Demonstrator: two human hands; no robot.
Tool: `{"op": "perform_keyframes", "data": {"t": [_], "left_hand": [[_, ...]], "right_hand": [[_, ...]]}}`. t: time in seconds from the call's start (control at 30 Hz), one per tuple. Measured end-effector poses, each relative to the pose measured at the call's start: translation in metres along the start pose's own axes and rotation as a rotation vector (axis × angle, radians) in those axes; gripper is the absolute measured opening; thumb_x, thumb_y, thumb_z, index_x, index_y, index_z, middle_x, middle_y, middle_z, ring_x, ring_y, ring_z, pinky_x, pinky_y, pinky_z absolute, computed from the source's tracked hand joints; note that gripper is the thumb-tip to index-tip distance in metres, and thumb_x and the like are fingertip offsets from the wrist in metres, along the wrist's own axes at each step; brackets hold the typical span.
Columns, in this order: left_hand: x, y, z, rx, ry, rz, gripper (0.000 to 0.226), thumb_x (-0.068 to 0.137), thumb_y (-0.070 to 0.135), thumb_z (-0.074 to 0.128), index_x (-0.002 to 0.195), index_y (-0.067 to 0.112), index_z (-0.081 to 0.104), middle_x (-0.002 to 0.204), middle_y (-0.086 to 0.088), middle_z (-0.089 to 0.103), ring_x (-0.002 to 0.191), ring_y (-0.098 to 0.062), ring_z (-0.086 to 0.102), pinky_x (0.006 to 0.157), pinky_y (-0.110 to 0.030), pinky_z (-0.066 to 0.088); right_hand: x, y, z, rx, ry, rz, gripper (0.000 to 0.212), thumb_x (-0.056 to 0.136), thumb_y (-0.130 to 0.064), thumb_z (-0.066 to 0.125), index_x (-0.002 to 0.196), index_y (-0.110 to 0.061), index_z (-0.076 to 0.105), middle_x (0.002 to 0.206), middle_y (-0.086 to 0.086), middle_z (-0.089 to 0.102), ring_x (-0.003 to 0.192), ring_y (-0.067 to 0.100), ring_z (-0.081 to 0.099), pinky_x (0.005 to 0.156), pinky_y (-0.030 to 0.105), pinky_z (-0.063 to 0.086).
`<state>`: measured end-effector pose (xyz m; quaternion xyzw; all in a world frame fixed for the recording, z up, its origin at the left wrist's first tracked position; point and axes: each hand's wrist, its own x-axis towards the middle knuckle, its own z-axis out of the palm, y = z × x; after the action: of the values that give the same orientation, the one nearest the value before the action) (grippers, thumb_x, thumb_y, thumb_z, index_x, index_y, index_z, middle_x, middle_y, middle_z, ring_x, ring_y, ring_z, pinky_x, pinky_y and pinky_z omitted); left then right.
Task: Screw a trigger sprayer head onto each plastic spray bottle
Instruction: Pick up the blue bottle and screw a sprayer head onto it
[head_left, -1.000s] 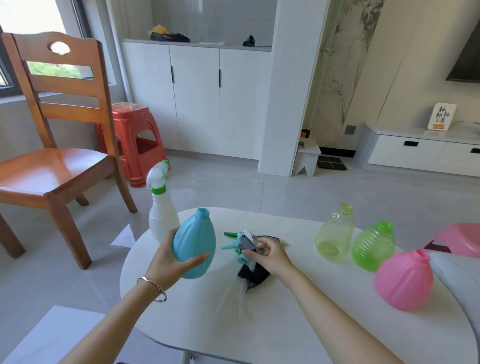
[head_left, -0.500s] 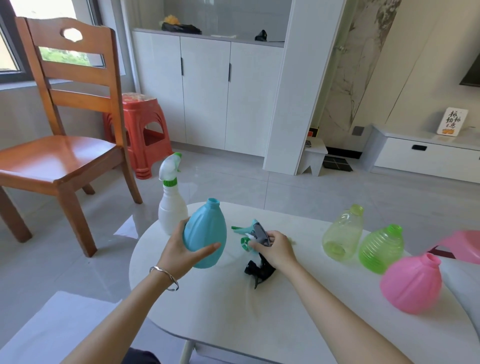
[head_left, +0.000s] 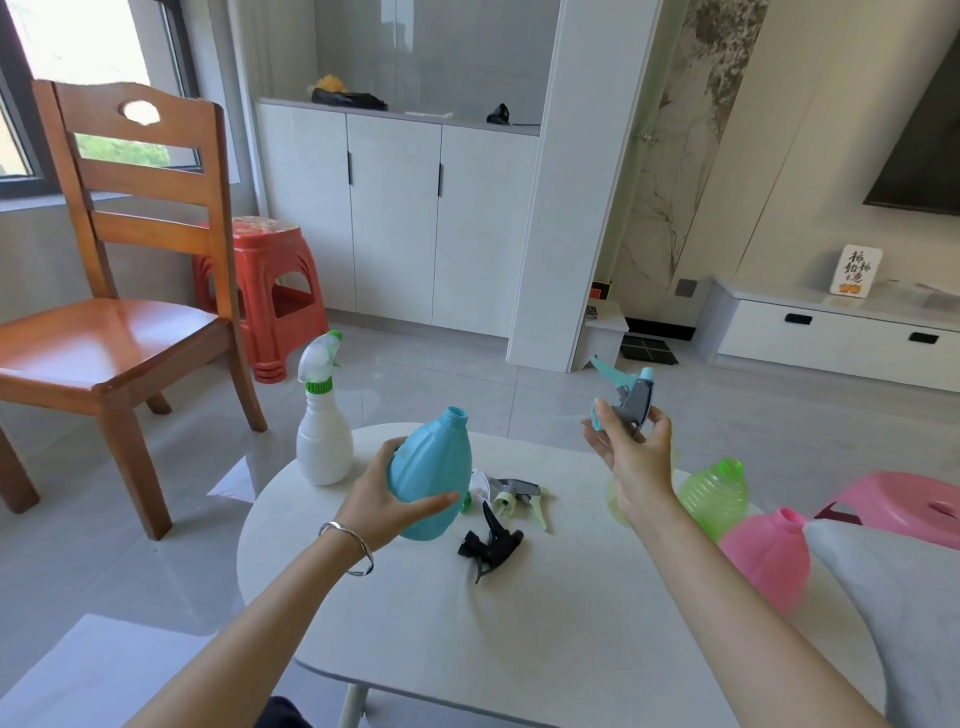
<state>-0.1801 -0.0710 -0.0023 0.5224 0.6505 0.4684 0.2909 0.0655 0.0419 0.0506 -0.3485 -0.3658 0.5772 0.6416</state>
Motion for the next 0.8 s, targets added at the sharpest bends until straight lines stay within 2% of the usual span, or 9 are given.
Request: {"op": "perform_keyframes", "data": {"t": [0.17, 0.23, 0.37, 0.43, 0.5, 0.57, 0.63, 0.8], "left_hand": [[0.0, 0.011, 0.015, 0.015, -0.021, 0.024, 0.082, 0.042, 0.063, 0.08, 0.111, 0.047, 0.04, 0.1, 0.015, 0.06, 0.085, -0.005, 0.064, 0.056, -0.018, 0.054], [-0.001, 0.015, 0.019, 0.017, -0.029, 0.034, 0.078, 0.043, 0.061, 0.08, 0.108, 0.051, 0.039, 0.1, 0.016, 0.06, 0.084, -0.004, 0.064, 0.055, -0.017, 0.053], [-0.002, 0.021, 0.023, 0.059, -0.052, 0.036, 0.08, 0.045, 0.06, 0.081, 0.112, 0.046, 0.039, 0.1, 0.016, 0.058, 0.084, -0.004, 0.063, 0.053, -0.016, 0.052], [-0.003, 0.023, 0.025, 0.114, -0.073, 0.055, 0.081, 0.045, 0.059, 0.08, 0.113, 0.047, 0.038, 0.103, 0.015, 0.057, 0.088, -0.006, 0.061, 0.059, -0.018, 0.054], [-0.002, 0.026, 0.029, 0.167, -0.103, 0.079, 0.083, 0.044, 0.059, 0.08, 0.115, 0.046, 0.038, 0.109, 0.012, 0.056, 0.094, -0.009, 0.06, 0.071, -0.027, 0.058], [0.0, 0.03, 0.034, 0.199, -0.133, 0.088, 0.086, 0.043, 0.06, 0.079, 0.117, 0.045, 0.039, 0.111, 0.01, 0.055, 0.098, -0.012, 0.059, 0.079, -0.034, 0.057], [0.003, 0.035, 0.039, 0.212, -0.157, 0.093, 0.088, 0.042, 0.061, 0.079, 0.119, 0.044, 0.04, 0.112, 0.01, 0.055, 0.099, -0.012, 0.058, 0.081, -0.035, 0.057], [0.003, 0.039, 0.043, 0.178, -0.208, 0.078, 0.087, 0.043, 0.062, 0.079, 0.119, 0.044, 0.042, 0.108, 0.012, 0.059, 0.095, -0.009, 0.061, 0.077, -0.03, 0.058]], "right_hand": [[-0.003, -0.024, 0.001, -0.025, -0.099, -0.075, 0.054, 0.081, -0.007, 0.069, 0.123, -0.014, 0.037, 0.097, 0.007, 0.061, 0.082, 0.021, 0.065, 0.068, 0.021, 0.057], [-0.005, -0.026, 0.002, -0.05, -0.121, -0.101, 0.053, 0.081, -0.006, 0.07, 0.123, -0.014, 0.038, 0.091, 0.005, 0.062, 0.082, 0.019, 0.066, 0.068, 0.02, 0.057], [-0.008, -0.025, 0.005, -0.131, -0.142, -0.158, 0.049, 0.08, -0.006, 0.071, 0.119, -0.013, 0.042, 0.088, 0.003, 0.061, 0.077, 0.013, 0.065, 0.071, 0.02, 0.057], [-0.009, -0.026, 0.006, -0.251, -0.202, -0.17, 0.048, 0.079, -0.008, 0.072, 0.116, -0.015, 0.044, 0.088, 0.003, 0.062, 0.076, 0.01, 0.064, 0.076, 0.023, 0.057], [-0.014, -0.025, 0.007, -0.392, -0.339, -0.143, 0.046, 0.077, -0.011, 0.074, 0.113, -0.02, 0.047, 0.092, 0.003, 0.065, 0.078, 0.004, 0.066, 0.081, 0.026, 0.056], [-0.02, -0.019, 0.008, -0.476, -0.481, -0.107, 0.042, 0.078, -0.012, 0.074, 0.109, -0.025, 0.049, 0.099, 0.002, 0.068, 0.085, 0.003, 0.067, 0.08, 0.019, 0.054], [-0.024, -0.013, 0.008, -0.499, -0.529, -0.099, 0.037, 0.08, -0.013, 0.072, 0.108, -0.026, 0.05, 0.1, -0.003, 0.069, 0.088, 0.0, 0.067, 0.077, 0.012, 0.051], [-0.025, -0.016, 0.001, -0.542, -0.604, -0.028, 0.032, 0.08, -0.011, 0.072, 0.105, -0.024, 0.055, 0.1, -0.01, 0.068, 0.094, 0.0, 0.067, 0.079, 0.014, 0.05]]}}
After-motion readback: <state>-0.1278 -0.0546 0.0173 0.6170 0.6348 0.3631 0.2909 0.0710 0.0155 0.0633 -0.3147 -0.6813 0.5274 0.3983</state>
